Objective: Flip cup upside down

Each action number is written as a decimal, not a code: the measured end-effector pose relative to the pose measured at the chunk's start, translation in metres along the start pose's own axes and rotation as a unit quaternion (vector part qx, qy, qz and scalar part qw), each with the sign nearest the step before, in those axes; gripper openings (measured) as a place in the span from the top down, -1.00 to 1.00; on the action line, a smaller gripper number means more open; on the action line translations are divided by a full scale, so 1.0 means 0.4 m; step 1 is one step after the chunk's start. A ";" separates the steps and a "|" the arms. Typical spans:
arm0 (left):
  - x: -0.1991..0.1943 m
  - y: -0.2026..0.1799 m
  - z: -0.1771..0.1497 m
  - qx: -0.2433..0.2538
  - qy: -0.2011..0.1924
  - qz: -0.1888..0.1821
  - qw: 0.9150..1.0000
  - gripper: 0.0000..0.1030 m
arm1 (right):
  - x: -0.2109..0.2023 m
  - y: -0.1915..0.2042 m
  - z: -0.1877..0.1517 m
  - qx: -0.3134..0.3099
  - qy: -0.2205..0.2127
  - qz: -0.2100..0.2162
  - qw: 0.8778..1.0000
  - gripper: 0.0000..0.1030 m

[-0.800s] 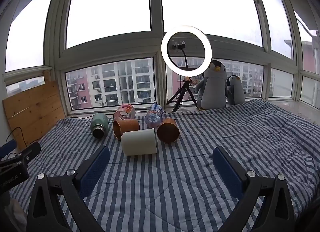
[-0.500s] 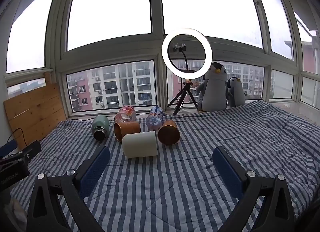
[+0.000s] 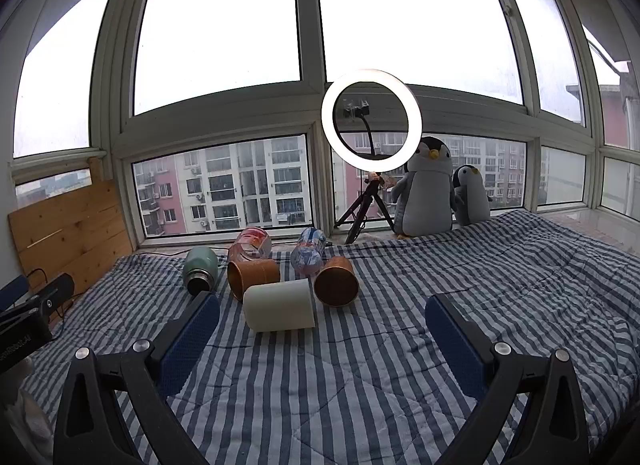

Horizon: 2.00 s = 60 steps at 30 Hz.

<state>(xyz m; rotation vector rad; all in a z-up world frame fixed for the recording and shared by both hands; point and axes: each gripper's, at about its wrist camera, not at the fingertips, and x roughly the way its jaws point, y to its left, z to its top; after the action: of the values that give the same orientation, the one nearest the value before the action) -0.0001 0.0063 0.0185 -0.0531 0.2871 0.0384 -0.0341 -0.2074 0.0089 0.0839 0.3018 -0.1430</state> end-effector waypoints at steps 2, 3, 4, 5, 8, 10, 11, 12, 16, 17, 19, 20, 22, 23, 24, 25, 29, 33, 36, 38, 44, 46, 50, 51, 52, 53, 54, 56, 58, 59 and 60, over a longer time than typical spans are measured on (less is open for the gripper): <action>0.005 -0.004 0.002 0.001 0.001 -0.001 1.000 -1.00 | 0.002 -0.008 0.001 -0.001 -0.003 0.001 1.000 -0.98; 0.009 -0.005 0.002 0.001 0.003 -0.003 1.000 -1.00 | 0.004 -0.009 0.003 -0.001 -0.003 0.002 1.000 -0.98; 0.013 -0.006 0.001 0.002 0.003 -0.005 1.000 -1.00 | 0.006 -0.009 0.005 -0.002 -0.003 0.002 1.000 -0.98; 0.017 -0.009 0.000 0.002 0.004 -0.005 1.000 -1.00 | 0.009 -0.010 0.007 -0.003 -0.004 0.002 1.000 -0.98; 0.028 -0.019 -0.002 0.009 0.004 -0.006 1.000 -1.00 | 0.018 -0.014 0.013 -0.005 -0.002 0.002 1.000 -0.98; 0.036 -0.023 -0.004 0.011 0.006 -0.008 1.000 -1.00 | 0.024 -0.017 0.018 -0.007 -0.002 0.000 1.000 -0.98; 0.041 -0.024 -0.003 0.011 0.006 -0.009 1.000 -1.00 | 0.027 -0.020 0.018 -0.008 -0.002 0.000 1.000 -0.98; 0.045 -0.026 -0.003 0.011 0.006 -0.010 1.000 -1.00 | 0.031 -0.022 0.018 -0.009 -0.001 0.000 1.000 -0.98; 0.060 -0.036 -0.004 0.017 0.008 -0.012 1.000 -1.00 | 0.046 -0.030 0.018 -0.006 0.004 -0.001 1.000 -0.97; 0.065 -0.038 -0.002 0.018 0.008 -0.013 1.000 -1.00 | 0.049 -0.031 0.019 -0.007 0.004 -0.002 1.000 -0.97; 0.072 -0.043 -0.002 0.019 0.009 -0.014 1.000 -1.00 | 0.055 -0.034 0.020 -0.007 0.005 -0.003 1.000 -0.98; 0.074 -0.046 -0.003 0.020 0.009 -0.015 1.000 -1.00 | 0.058 -0.036 0.020 -0.007 0.006 -0.002 1.000 -0.97; 0.081 -0.050 -0.003 0.021 0.013 -0.019 1.000 -1.00 | 0.067 -0.040 0.022 -0.005 0.011 -0.001 1.000 -0.98; 0.088 -0.052 -0.002 0.023 0.015 -0.019 0.999 -1.00 | 0.073 -0.043 0.023 -0.004 0.014 0.000 1.000 -0.98; 0.094 -0.055 -0.003 0.025 0.016 -0.019 0.999 -1.00 | 0.078 -0.046 0.024 -0.003 0.016 0.000 1.000 -0.98; 0.101 -0.058 -0.001 0.028 0.018 -0.020 0.999 -1.00 | 0.084 -0.048 0.024 -0.004 0.019 0.001 1.000 -0.98; 0.127 -0.065 0.000 0.036 0.025 -0.025 0.999 -1.00 | 0.106 -0.054 0.026 -0.009 0.025 -0.002 1.000 -0.97; 0.153 -0.076 0.008 0.043 0.031 -0.032 0.998 -1.00 | 0.127 -0.058 0.028 -0.011 0.033 0.002 0.999 -0.98; 0.172 -0.093 0.014 0.051 0.035 -0.038 0.997 -1.00 | 0.142 -0.060 0.029 -0.015 0.040 0.004 0.999 -0.97; 0.189 -0.106 0.020 0.056 0.039 -0.045 0.997 -1.00 | 0.151 -0.061 0.031 -0.014 0.046 0.008 0.999 -0.97; 0.239 -0.157 0.045 0.086 0.043 -0.059 0.994 -1.00 | 0.176 -0.071 0.035 -0.014 0.060 0.015 0.998 -0.97; 0.260 -0.173 0.057 0.096 0.047 -0.065 0.992 -1.00 | 0.182 -0.076 0.035 -0.015 0.064 0.015 0.998 -0.97; 0.307 -0.208 0.073 0.115 0.057 -0.077 0.989 -1.00 | 0.195 -0.084 0.035 -0.016 0.072 0.017 0.997 -0.97; 0.321 -0.214 0.075 0.118 0.062 -0.080 0.988 -1.00 | 0.199 -0.087 0.035 -0.015 0.075 0.019 0.997 -0.97; 0.334 -0.220 0.077 0.120 0.066 -0.083 0.987 -1.00 | 0.204 -0.090 0.035 -0.015 0.078 0.021 0.997 -0.97; 0.350 -0.225 0.078 0.121 0.071 -0.085 0.986 -1.00 | 0.210 -0.091 0.036 -0.017 0.080 0.023 0.996 -0.97; 0.364 -0.231 0.078 0.123 0.076 -0.087 0.986 -1.00 | 0.216 -0.092 0.037 -0.019 0.083 0.025 0.996 -0.97; 0.398 -0.248 0.078 0.132 0.088 -0.093 0.983 -1.00 | 0.232 -0.093 0.041 -0.027 0.090 0.029 0.995 -0.93; 0.435 -0.267 0.075 0.144 0.103 -0.099 0.979 -1.00 | 0.245 -0.092 0.044 -0.035 0.096 0.031 0.994 -0.88; 0.454 -0.279 0.076 0.148 0.109 -0.102 0.978 -1.00 | 0.249 -0.092 0.045 -0.037 0.098 0.033 0.994 -0.85; 0.473 -0.287 0.078 0.149 0.117 -0.109 0.976 -1.00 | 0.254 -0.094 0.045 -0.037 0.101 0.035 0.994 -0.83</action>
<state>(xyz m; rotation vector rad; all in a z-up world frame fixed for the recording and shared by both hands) 0.1952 -0.1007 0.0000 0.2107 0.5174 -0.2296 0.0612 -0.2594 -0.0068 0.0362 0.5048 -0.0531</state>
